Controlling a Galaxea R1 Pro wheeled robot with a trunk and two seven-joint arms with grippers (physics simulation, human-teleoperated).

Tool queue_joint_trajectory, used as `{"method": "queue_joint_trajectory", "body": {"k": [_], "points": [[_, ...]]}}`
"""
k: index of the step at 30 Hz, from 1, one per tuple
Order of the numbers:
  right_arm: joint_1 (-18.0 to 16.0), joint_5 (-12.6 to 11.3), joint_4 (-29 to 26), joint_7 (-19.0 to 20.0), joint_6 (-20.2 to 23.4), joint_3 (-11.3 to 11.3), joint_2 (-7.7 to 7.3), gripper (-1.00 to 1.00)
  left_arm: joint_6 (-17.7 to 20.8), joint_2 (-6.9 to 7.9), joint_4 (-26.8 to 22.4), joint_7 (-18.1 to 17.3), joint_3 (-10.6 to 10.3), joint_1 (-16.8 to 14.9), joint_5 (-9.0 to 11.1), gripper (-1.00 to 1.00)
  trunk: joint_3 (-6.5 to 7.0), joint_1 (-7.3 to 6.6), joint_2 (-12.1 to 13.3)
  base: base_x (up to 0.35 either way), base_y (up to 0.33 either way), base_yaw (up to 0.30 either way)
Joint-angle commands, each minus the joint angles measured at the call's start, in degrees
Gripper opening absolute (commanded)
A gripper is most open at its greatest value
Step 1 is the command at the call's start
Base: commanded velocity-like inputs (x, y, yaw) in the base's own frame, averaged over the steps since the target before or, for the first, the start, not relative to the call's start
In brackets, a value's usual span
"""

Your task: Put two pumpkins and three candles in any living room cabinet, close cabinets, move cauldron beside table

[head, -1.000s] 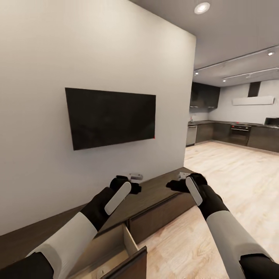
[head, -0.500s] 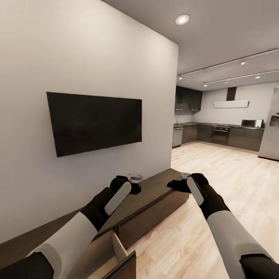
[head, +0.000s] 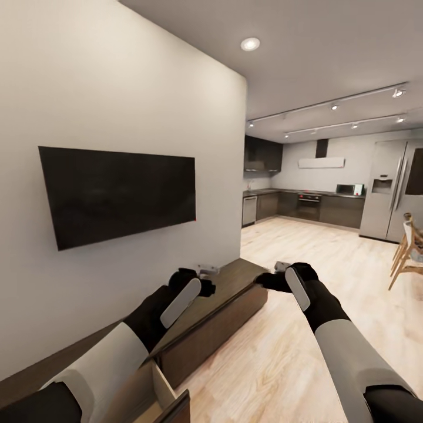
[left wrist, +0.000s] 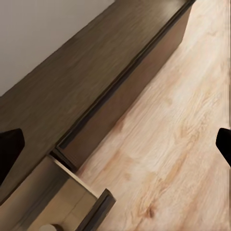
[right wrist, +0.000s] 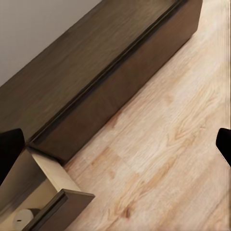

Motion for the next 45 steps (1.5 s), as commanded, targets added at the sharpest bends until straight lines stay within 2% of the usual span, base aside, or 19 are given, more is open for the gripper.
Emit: {"method": "queue_joint_trajectory", "body": {"k": [1,22,45], "points": [[-0.04,-0.58,-0.04,-0.56,0.15,0.23,-0.07,1.0,0.03,0.02,-0.05,0.58,-0.24,-0.07,0.59,1.0,0.17,-0.22,0.37,0.0,0.0,-0.227],[-0.03,-0.5,0.19,-0.56,0.05,0.22,-0.14,1.0,-0.29,-0.18,4.29,0.08,-0.9,-0.07,0.51,1.0,5.26,-4.84,8.79,0.0,0.0,-0.227],[-0.03,-0.49,0.19,-0.64,-0.03,0.22,0.06,1.0,-0.3,-0.26,4.52,0.05,-0.92,-0.07,0.51,1.0,10.83,-9.89,18.02,0.0,0.0,-0.224]]}}
